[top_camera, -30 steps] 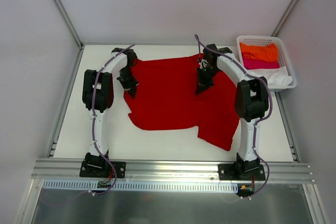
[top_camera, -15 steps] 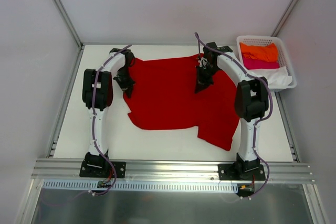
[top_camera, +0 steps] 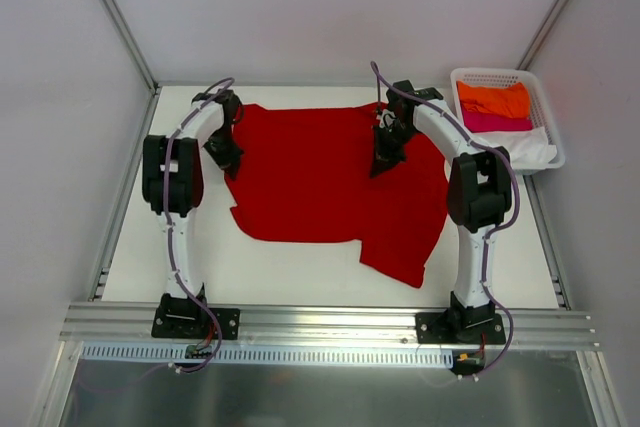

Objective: Fold and stack the t-shirts
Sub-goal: Flatten out the tshirt

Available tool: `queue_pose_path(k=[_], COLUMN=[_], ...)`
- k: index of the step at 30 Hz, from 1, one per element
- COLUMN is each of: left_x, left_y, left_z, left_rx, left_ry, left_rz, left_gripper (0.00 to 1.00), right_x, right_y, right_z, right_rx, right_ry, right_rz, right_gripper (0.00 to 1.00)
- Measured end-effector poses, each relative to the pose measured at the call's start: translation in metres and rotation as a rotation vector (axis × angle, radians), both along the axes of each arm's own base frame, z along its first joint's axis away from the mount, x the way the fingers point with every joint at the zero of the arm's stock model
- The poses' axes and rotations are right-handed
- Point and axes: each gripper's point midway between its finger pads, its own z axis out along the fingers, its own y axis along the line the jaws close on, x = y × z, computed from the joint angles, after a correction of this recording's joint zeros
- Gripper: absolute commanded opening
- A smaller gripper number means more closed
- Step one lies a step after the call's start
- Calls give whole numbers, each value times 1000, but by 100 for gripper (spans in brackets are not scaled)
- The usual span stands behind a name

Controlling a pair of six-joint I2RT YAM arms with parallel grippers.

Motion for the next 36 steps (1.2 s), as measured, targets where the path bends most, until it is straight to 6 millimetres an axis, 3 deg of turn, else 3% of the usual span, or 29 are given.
queue_pose_path(k=[1,3,4,7,9,11,13,16,19,29,36], left_x=[-6,-22,-28,-45,-62,-82,-101,-129,-145,-128,-129], left_y=[2,2,0,-8,-13,-14,-14,-14,-14,-21,-20], left_z=[6,27,42,99,128,137,125,87,63,41,18], left_rx=[7,24,25,3,-29,-56,-69,-69,-69,-111,-105], left_ry=[-17,-46,-81,-242,-334,-356,-319,-176,-83,-160,-157], left_rz=[4,9,7,-2,-11,-11,-6,-8,-19,-89,-94], left_gripper=[49,62,59,18,1,0,0,0,0,0,0], right_x=[0,0,-1,-5,-7,-9,-9,-10,-11,-12,-12], right_y=[0,0,0,-1,-1,0,1,2,4,6,6], right_z=[0,-1,-1,-4,-7,-7,-7,-6,-5,-4,-4], right_rx=[0,1,0,0,1,6,13,20,30,40,41], right_ry=[-1,0,1,15,24,32,32,34,37,40,40], right_rz=[1,1,2,3,4,6,8,11,14,18,18], right_gripper=[1,1,0,0,0,0,1,1,1,1,1])
